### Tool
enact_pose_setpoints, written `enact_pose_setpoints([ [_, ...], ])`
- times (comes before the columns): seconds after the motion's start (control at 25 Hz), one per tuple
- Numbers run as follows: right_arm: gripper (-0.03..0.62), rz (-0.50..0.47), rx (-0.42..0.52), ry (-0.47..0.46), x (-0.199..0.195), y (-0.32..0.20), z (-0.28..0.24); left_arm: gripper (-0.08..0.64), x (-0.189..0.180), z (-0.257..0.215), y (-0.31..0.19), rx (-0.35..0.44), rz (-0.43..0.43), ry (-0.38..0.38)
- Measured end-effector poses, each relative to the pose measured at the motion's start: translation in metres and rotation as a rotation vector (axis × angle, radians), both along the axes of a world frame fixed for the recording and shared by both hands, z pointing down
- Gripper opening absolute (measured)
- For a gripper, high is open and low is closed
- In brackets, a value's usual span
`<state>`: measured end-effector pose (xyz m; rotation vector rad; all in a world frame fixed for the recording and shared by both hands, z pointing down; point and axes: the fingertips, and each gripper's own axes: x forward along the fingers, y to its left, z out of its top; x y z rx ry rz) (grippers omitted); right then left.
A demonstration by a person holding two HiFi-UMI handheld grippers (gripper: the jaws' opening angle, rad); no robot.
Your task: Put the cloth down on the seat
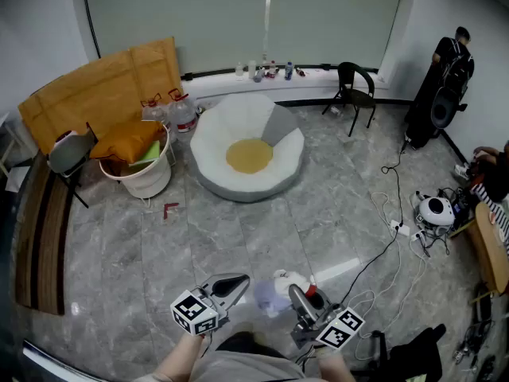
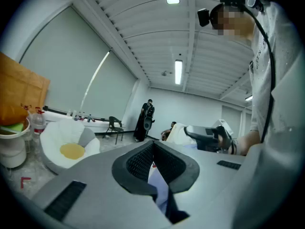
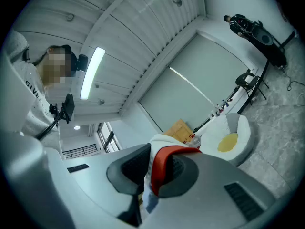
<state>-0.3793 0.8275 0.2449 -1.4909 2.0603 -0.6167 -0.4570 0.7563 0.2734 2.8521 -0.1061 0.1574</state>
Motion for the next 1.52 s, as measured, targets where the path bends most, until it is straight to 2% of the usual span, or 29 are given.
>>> enact_pose_setpoints([
  [0.16, 0.044, 0.038, -0.015, 0.022, 0.007, 0.006, 0.002, 0.014, 0.009, 0.002, -0.007, 0.069, -0.081, -0.034],
  [0.32, 0.044, 0.072, -0.039, 0.023, 0.017, 0.011, 0.005, 0.014, 0.024, -0.008, -0.002, 0.050, -0.093, 0.010],
  [0.52, 0.044, 0.071, -0.021, 0.039, 0.025, 0.023, 0.000, 0.014, 0.033, -0.011, 0.011, 0.070, -0.100, -0.010],
  [0.84, 0.044, 0.097, 0.019, 0.035, 0.054, 0.029, -0.005, 0.014, 0.041, -0.002, 0.016, 0.056, -0.116, -0.012],
  [1.2, 0.044, 0.119, 0.024, 0.031, 0.106, -0.005, 0.003, 0.014, 0.094, 0.007, -0.034, 0.037, -0.111, 0.027],
  [1.52, 0.044, 0.096, 0.023, 0.007, 0.161, -0.074, 0.009, 0.014, 0.168, 0.010, -0.114, 0.003, -0.066, 0.060],
])
